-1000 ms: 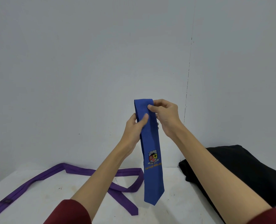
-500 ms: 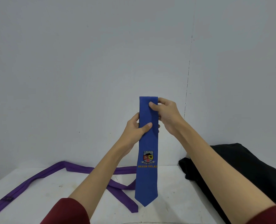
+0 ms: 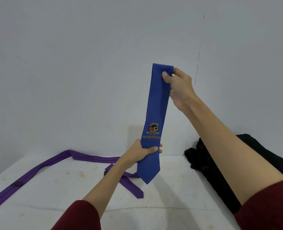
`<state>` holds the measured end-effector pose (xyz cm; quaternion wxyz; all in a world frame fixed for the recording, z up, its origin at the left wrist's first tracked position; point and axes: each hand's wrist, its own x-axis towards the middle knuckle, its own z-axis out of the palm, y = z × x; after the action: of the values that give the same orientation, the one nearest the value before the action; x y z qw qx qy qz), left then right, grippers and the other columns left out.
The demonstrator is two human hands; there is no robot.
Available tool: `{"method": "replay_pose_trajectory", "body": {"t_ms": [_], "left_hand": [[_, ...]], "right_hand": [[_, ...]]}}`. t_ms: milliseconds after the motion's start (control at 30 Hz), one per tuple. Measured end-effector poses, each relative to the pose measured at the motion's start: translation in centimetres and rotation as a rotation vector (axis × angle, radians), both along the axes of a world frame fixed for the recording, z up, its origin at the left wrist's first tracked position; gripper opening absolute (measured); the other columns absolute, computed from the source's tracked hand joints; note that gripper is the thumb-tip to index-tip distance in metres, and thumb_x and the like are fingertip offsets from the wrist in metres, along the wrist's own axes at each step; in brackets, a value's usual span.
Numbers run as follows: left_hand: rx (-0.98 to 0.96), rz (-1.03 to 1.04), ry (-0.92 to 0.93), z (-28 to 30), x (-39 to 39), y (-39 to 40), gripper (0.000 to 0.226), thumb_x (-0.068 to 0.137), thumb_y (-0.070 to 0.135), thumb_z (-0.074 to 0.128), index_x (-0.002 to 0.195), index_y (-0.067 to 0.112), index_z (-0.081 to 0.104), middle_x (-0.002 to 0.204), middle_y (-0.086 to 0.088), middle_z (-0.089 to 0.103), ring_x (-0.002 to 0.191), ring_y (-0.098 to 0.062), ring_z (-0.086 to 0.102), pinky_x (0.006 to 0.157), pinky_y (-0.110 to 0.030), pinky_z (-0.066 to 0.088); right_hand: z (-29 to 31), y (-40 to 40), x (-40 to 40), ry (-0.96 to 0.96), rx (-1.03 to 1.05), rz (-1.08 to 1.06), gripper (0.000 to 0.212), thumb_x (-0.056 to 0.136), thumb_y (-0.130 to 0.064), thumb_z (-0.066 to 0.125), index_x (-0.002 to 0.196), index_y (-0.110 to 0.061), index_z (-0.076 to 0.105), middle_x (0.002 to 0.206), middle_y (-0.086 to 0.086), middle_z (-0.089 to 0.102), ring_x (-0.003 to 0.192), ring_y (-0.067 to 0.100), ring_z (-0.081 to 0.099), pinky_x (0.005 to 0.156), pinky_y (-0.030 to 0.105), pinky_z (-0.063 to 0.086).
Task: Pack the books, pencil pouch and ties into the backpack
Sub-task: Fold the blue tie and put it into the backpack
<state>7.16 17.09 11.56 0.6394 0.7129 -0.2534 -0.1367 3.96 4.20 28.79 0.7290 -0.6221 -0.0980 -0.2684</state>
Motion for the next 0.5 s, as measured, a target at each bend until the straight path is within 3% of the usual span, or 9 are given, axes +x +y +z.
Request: {"method": "replay_pose_trajectory", "body": {"t_ms": [167,300,500], "left_hand": [[0.022,0.066,0.019,-1.02,0.25,-0.21,0.018,0.083,0.017,0.071,0.097,0.019,0.06,0.096,0.002,0.068,0.087,-0.015,0.065,0.081,-0.032,0.055],[0.029,0.063,0.044,-0.96,0.26,0.06,0.022,0.081,0.017,0.072,0.097,0.021,0.057,0.091,0.003,0.066,0.083,-0.014,0.065,0.072,-0.027,0.055],[-0.064,-0.008,0.15,-0.51,0.18,0.16,0.021,0.082,0.009,0.069,0.096,0.02,0.058,0.09,0.001,0.066,0.081,-0.015,0.064,0.073,-0.029,0.055]], "right_hand": [[-0.51,0.22,0.25,0.004,-0.018,0.011,0.012,0.093,-0.006,0.055,0.098,-0.015,0.061,0.09,0.002,0.066,0.077,0.018,0.063,0.073,0.034,0.055],[-0.37,-0.15,0.37,-0.006,-0.019,0.028,0.012,0.093,-0.007,0.055,0.095,-0.017,0.062,0.089,0.001,0.066,0.078,0.018,0.063,0.076,0.036,0.056],[-0.05,-0.61,0.42,-0.017,-0.003,0.049,0.013,0.093,-0.007,0.055,0.102,-0.014,0.061,0.09,0.001,0.066,0.077,0.017,0.063,0.07,0.031,0.055]]}}
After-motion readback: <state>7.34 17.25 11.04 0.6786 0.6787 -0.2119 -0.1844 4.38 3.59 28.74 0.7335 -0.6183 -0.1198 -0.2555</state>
